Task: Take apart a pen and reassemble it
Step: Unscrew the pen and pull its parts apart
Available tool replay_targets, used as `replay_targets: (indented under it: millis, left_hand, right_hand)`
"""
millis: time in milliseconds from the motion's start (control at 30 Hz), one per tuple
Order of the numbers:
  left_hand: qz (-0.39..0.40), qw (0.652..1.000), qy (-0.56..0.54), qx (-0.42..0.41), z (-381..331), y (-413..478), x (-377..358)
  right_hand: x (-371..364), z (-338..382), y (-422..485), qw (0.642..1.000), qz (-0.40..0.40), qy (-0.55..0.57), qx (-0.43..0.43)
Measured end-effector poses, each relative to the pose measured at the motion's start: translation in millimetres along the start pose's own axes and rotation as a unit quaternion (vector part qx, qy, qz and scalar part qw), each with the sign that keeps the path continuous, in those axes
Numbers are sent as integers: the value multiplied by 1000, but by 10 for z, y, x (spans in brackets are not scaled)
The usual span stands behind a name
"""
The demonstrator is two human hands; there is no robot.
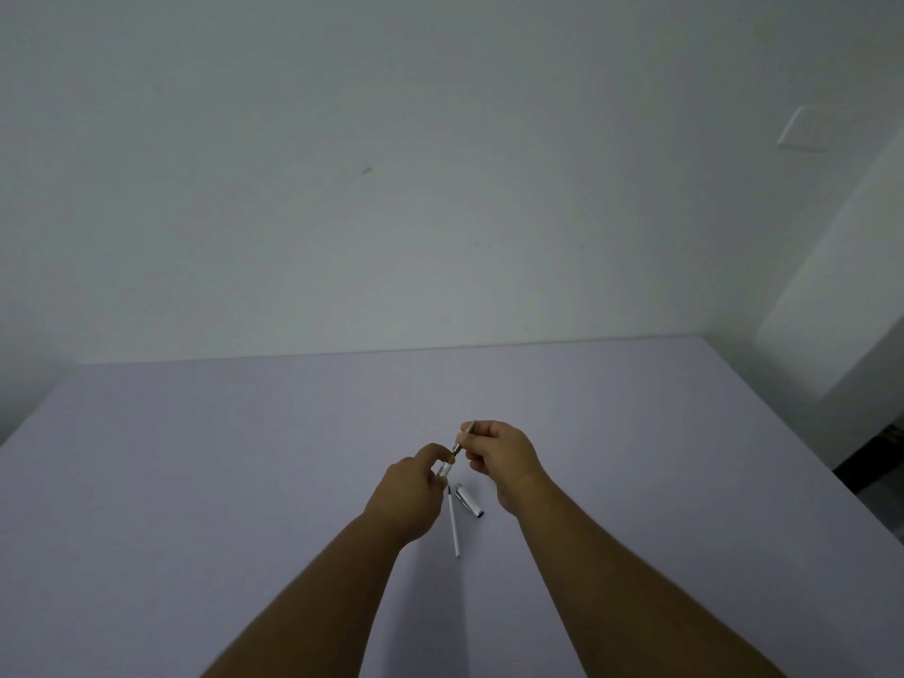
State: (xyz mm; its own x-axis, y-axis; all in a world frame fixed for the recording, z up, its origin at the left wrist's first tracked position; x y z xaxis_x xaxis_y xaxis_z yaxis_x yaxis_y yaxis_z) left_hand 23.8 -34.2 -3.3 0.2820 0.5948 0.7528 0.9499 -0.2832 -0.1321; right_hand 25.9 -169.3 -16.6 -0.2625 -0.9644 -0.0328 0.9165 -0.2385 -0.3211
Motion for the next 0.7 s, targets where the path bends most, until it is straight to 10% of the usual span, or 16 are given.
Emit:
replay_targets:
  millis: [233, 500, 700]
  left_hand:
    - [23, 998, -30, 56, 276, 22, -124]
    - [50, 988, -82, 117, 650, 17, -487]
    - [72, 984, -83, 139, 823, 1, -639]
  right_hand:
    - [342, -29, 146, 985, -159, 62, 1]
    - [109, -858, 189, 916, -7, -399, -33]
    - [38, -1049, 160, 857, -21, -513, 39]
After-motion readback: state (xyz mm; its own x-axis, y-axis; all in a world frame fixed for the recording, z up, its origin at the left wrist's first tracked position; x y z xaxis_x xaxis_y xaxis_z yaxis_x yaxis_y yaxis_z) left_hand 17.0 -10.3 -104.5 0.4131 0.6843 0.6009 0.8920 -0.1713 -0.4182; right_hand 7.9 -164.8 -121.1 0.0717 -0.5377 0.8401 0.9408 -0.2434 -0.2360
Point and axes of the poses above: each hand's wrist, its own y-axis towards the middle knuckle, its own x-axis out of the back of the hand, z = x × y, the point moved 8 cm from there along y, towards the middle knuckle, and after that the axes turned 2 degrees about x, right-handed, at the moved point
